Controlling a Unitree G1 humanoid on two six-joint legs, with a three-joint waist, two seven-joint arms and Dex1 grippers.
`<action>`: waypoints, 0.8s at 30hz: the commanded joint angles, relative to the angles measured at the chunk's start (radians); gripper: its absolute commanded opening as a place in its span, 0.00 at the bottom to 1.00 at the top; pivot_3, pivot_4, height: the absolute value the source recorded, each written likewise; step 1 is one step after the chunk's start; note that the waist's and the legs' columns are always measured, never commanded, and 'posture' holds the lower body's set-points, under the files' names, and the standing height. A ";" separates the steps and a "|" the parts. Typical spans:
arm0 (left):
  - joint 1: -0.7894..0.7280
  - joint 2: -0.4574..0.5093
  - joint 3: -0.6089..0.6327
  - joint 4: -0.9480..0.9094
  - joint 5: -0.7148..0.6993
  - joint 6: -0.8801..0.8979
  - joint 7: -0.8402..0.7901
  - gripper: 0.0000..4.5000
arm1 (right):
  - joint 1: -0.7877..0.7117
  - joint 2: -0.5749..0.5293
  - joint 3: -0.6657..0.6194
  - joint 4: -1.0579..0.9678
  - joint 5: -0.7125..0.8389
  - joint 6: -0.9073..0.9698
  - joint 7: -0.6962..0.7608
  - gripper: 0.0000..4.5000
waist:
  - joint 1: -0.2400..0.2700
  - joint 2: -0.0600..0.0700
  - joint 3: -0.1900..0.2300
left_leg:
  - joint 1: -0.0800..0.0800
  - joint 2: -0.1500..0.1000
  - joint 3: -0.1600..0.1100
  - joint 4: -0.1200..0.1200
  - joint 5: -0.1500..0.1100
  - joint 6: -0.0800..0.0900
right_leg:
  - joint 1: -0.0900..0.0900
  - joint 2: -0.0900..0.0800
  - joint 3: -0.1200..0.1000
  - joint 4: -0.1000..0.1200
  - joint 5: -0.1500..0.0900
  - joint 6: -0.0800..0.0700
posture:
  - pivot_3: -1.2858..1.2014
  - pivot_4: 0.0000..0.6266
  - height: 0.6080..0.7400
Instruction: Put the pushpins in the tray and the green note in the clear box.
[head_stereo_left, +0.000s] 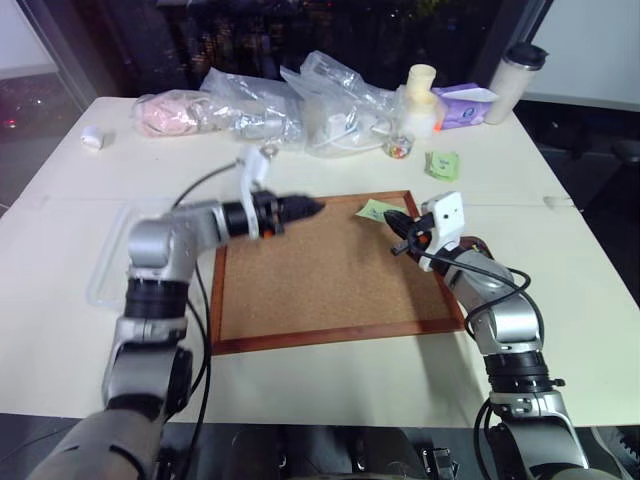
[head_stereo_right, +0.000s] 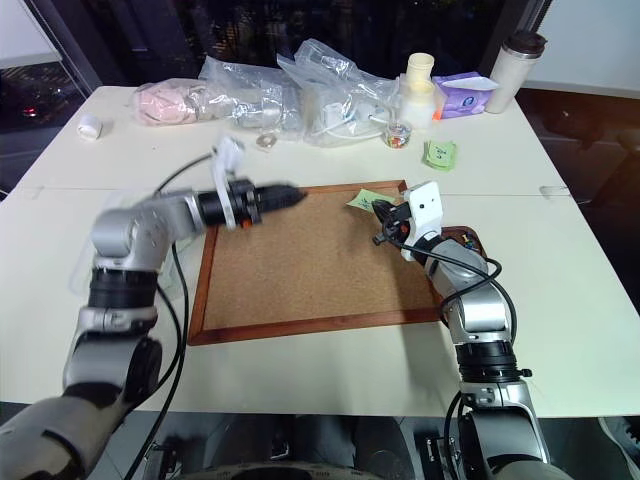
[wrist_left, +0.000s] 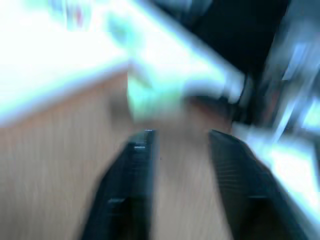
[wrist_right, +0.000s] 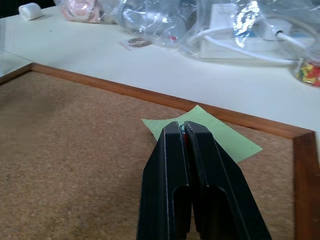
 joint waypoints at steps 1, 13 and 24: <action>-0.048 -0.064 0.080 0.092 -0.090 0.072 0.073 0.91 | -0.022 -0.007 -0.020 -0.032 0.013 -0.009 -0.004 0.00 | 0.000 0.000 0.000 | 0.000 0.000 0.000 0.000 0.000 0.000 | 0.000 0.000 0.000 0.000 0.000 0.000 | 0.52 0.24 0.97; -0.241 -0.184 0.296 0.671 -0.116 0.030 0.355 0.98 | -0.050 -0.006 -0.025 -0.047 0.013 -0.010 -0.019 0.00 | 0.000 -0.001 0.002 | 0.000 -0.001 0.000 -0.001 0.001 -0.002 | -0.001 0.000 -0.001 0.000 0.000 0.000 | 0.52 0.24 0.97; -0.246 -0.303 0.345 0.774 -0.131 -0.030 0.374 0.98 | -0.049 -0.006 -0.026 -0.100 0.020 0.007 -0.036 0.00 | 0.000 -0.001 0.002 | 0.000 -0.001 0.002 -0.001 0.002 -0.003 | 0.000 0.000 -0.002 0.000 0.000 0.000 | 0.52 0.24 0.97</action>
